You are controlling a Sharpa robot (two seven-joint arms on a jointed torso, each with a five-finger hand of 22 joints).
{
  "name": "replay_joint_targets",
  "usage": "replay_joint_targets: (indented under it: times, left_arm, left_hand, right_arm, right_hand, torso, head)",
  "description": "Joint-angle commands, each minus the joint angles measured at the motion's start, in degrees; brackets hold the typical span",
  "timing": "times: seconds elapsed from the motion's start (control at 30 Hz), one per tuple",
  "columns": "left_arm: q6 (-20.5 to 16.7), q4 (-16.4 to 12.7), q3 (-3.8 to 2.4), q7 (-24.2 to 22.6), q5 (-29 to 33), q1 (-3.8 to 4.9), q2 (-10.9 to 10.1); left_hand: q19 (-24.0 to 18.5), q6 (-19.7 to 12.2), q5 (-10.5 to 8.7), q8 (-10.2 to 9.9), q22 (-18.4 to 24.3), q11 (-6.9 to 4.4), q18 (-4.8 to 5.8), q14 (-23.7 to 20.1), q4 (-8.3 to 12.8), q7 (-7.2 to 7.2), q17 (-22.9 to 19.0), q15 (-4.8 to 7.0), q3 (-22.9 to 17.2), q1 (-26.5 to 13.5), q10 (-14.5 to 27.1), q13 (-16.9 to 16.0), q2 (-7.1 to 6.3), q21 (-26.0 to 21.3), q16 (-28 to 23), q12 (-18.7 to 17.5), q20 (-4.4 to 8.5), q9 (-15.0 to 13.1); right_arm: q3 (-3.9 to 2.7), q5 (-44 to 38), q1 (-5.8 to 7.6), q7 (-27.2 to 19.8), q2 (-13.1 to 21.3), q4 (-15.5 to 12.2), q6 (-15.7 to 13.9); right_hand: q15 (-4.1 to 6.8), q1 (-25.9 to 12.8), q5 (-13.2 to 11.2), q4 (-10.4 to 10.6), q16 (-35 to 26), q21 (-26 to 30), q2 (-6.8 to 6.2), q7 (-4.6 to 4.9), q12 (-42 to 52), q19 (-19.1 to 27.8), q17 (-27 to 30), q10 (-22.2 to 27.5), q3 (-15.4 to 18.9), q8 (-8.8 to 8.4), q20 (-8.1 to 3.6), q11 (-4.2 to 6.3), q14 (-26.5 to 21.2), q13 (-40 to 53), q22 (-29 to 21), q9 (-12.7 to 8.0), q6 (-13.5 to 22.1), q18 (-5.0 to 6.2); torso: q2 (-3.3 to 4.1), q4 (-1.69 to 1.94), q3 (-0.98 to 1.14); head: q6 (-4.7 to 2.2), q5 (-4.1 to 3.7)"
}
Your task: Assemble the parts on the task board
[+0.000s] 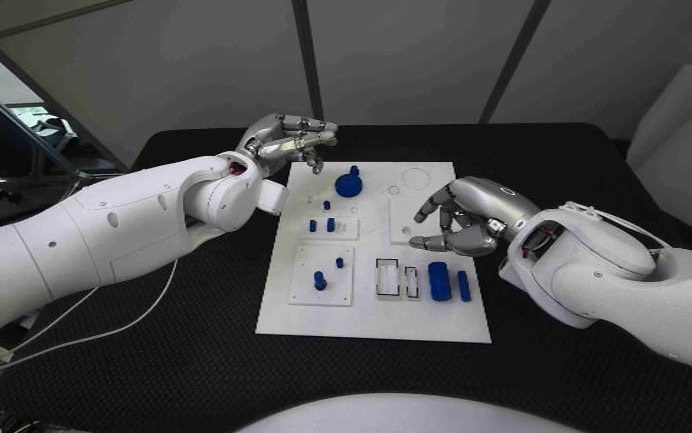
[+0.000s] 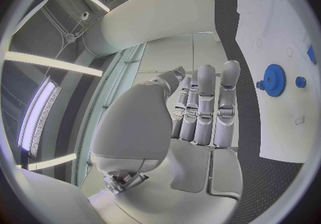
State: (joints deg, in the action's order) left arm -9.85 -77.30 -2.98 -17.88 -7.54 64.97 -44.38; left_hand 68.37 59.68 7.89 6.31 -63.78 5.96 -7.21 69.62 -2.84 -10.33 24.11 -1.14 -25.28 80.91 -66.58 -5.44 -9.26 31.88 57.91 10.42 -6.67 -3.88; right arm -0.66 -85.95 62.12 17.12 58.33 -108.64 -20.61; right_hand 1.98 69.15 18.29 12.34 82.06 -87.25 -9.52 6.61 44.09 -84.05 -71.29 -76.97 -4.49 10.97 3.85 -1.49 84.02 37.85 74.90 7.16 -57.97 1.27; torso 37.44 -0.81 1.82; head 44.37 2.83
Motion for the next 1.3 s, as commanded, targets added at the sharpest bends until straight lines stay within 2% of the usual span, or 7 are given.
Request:
replay_joint_targets:
  times: [0.03, 0.2, 0.3, 0.4, 0.73, 1.13, 1.3]
  left_arm:
    - [0.52, -0.04, 0.05, -0.23, 0.22, 0.07, -0.08]
    - [0.54, -0.09, 0.13, -0.26, 0.22, 0.02, -0.34]
    - [0.57, -0.08, 0.15, -0.28, 0.22, 0.01, -0.39]
    - [0.62, -0.11, 0.17, -0.30, 0.22, 0.00, -0.38]
    - [0.64, -0.20, 0.21, -0.32, 0.22, -0.01, -0.57]
    - [0.71, -0.23, 0.23, -0.35, 0.22, -0.03, -0.71]
    - [0.74, -0.21, 0.24, -0.32, 0.22, -0.04, -0.78]
  left_hand:
    - [-0.20, -0.32, -0.33, -0.15, 0.09, -0.08, -2.95, -0.41, 0.15, 0.02, -0.08, 0.04, 0.11, -0.03, 0.51, -0.08, 0.66, -0.11, -0.26, 0.21, -0.04, 0.01]
    - [-0.25, -0.35, -0.33, -0.08, 0.25, -0.08, -2.99, -0.43, 0.22, 0.01, -0.20, 0.03, 0.18, 0.00, 0.62, -0.12, 0.75, -0.34, -0.28, 0.41, -0.05, -0.01]
    - [-0.25, -0.35, -0.33, -0.08, 0.25, -0.08, -2.99, -0.43, 0.22, 0.01, -0.20, 0.03, 0.18, 0.00, 0.62, -0.12, 0.75, -0.34, -0.28, 0.41, -0.05, -0.01]
    - [-0.25, -0.35, -0.33, -0.08, 0.25, -0.08, -2.99, -0.43, 0.22, 0.01, -0.20, 0.03, 0.18, 0.00, 0.62, -0.12, 0.75, -0.34, -0.28, 0.41, -0.05, -0.01]
    - [-0.26, -0.34, -0.34, -0.06, 0.28, -0.07, -2.99, -0.43, 0.21, 0.01, -0.22, 0.03, 0.20, -0.02, 0.62, -0.13, 0.77, -0.38, -0.28, 0.45, -0.05, -0.01]
    - [-0.26, -0.34, -0.34, -0.06, 0.28, -0.07, -2.99, -0.43, 0.21, 0.01, -0.22, 0.03, 0.20, -0.02, 0.62, -0.13, 0.77, -0.38, -0.28, 0.45, -0.05, -0.01]
    - [-0.26, -0.34, -0.34, -0.06, 0.28, -0.07, -2.99, -0.43, 0.21, 0.01, -0.22, 0.03, 0.20, -0.02, 0.62, -0.13, 0.77, -0.38, -0.28, 0.45, -0.05, -0.01]
  right_arm:
    - [-0.10, 3.78, 0.05, 7.53, 1.10, -1.09, -0.19]
    - [0.11, 1.38, -1.00, 12.39, 2.78, -2.68, 1.24]
    - [0.31, 0.73, -1.31, 14.41, 3.06, -2.93, 1.80]
    - [0.72, 0.29, -1.83, 16.36, 3.25, -3.27, 2.55]
    - [1.21, -0.42, -3.97, 20.06, 2.57, -3.52, 5.60]
    - [1.26, -2.13, -5.44, 19.83, 0.54, -2.81, 4.72]
    - [1.27, -2.37, -5.63, 19.74, -0.17, -2.07, 5.20]
  right_hand:
    - [0.44, 1.30, -0.32, 2.05, 1.72, -1.65, 1.29, -0.18, 16.43, -5.17, -3.31, -0.16, 3.60, 1.73, -0.21, 0.40, 3.44, 18.04, 14.19, 1.41, -0.37, -0.93]
    - [0.60, 3.40, -0.11, 4.02, 3.74, -2.75, 3.08, -0.77, 30.74, -5.95, -7.83, -3.89, 7.98, 4.38, -0.21, 0.17, 4.05, 34.59, 15.10, 4.20, 0.15, -1.27]
    - [0.62, 3.43, 0.07, 4.14, 4.52, -2.75, 3.49, -0.76, 33.01, -5.95, -9.72, -4.87, 9.44, 5.18, -0.12, 0.19, 4.36, 37.35, 15.10, 5.20, 0.52, -1.27]
    - [0.58, 3.24, -0.01, 4.20, 5.10, -2.75, 3.75, -0.77, 34.48, -5.95, -11.13, -5.58, 10.60, 5.75, -0.09, 0.17, 4.59, 39.16, 15.10, 5.97, 0.92, -1.27]
    - [0.54, 0.87, -0.23, 4.45, 5.54, -2.75, 4.50, -0.83, 35.12, -5.95, -12.22, -5.72, 13.13, 7.09, -0.02, 0.17, 4.73, 40.31, 15.10, 7.79, 1.68, -1.27]
    - [0.55, 0.31, 0.33, 4.44, 5.50, -2.75, 4.80, -0.87, 35.03, -5.95, -12.13, -5.63, 13.56, 7.51, -0.02, 0.19, 4.69, 40.36, 15.10, 8.37, 1.89, -1.27]
    - [0.60, 0.48, 0.80, 4.37, 5.54, -2.75, 5.27, -0.98, 35.13, -5.95, -12.25, -5.73, 13.60, 7.97, -0.05, 0.28, 4.71, 40.58, 15.10, 8.88, 1.80, -1.27]
  torso:
    - [-0.17, -0.57, 0.04]
    - [-0.06, -0.95, 0.15]
    - [-0.12, -1.19, 0.13]
    - [-0.19, -1.23, -0.01]
    - [-0.17, -1.16, -0.05]
    - [-0.12, -1.13, -0.08]
    - [-0.12, -1.18, -0.19]
  head:
    - [-0.04, -1.20]
    - [0.10, -2.00]
    - [0.27, -2.03]
    - [0.50, -2.16]
    - [0.58, -2.09]
    - [0.71, -1.72]
    - [0.87, -1.67]
